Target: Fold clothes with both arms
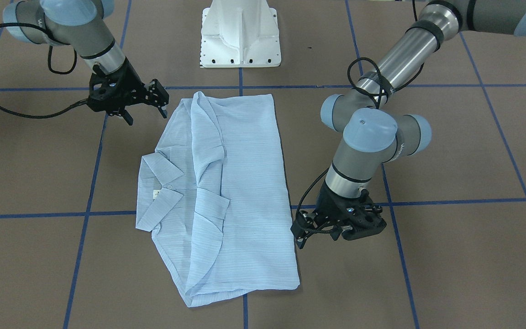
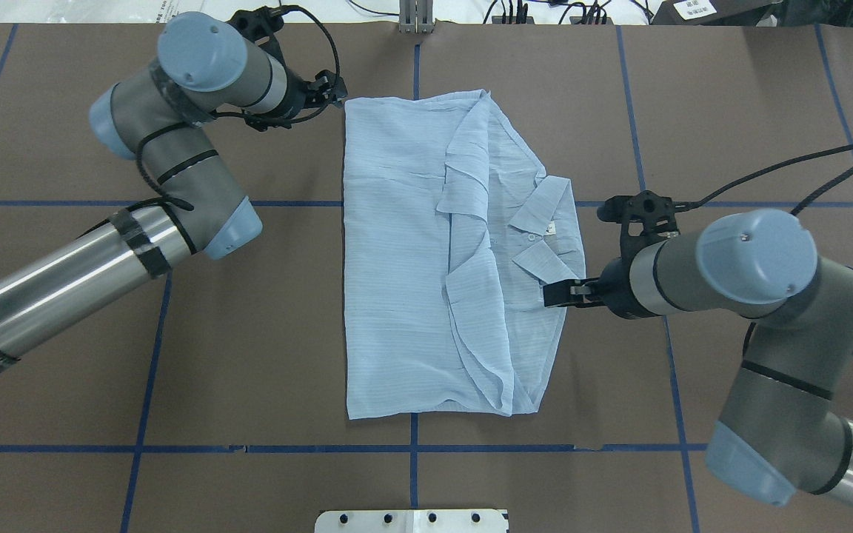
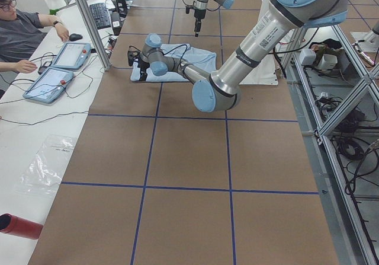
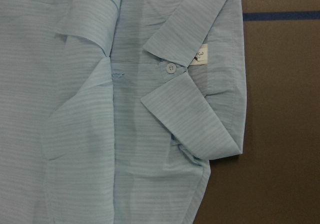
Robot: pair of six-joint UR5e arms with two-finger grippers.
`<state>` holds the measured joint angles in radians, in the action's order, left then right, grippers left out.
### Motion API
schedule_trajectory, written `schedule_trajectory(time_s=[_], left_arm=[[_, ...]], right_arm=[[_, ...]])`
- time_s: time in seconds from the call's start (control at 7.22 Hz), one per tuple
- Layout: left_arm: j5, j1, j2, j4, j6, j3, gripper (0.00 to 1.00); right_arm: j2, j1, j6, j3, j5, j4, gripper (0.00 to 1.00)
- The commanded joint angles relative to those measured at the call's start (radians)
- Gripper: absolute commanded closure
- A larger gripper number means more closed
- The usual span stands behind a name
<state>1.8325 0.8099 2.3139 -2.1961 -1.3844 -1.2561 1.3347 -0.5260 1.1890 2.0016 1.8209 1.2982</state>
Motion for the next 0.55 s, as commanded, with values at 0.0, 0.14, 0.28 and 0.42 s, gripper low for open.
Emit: schedule_trajectory(time_s=[0.0,0.14,0.28,0.42], left_arm=[[0.046,0.0,-0.17,0.187,0.034,-0.348,0.0],[0.085,-0.005,-0.206,0.252,0.035,-0.449,0.0],[0.088,-0.011,-0.226,0.254,0.027,-0.48,0.0],[0.088,-0.015,-0.229,0.254,0.024,-0.482,0.0]], right_arm=[[-0.182,0.136,0.0,-0.058,-0.159,0.198,0.0],[-0.201,0.193,0.0,-0.082,-0.213,0.213,0.0],[-0.213,0.245,0.0,-0.113,-0.28,0.234,0.0],[-0.245,0.271,-0.002,-0.151,-0.319,0.274,0.0]])
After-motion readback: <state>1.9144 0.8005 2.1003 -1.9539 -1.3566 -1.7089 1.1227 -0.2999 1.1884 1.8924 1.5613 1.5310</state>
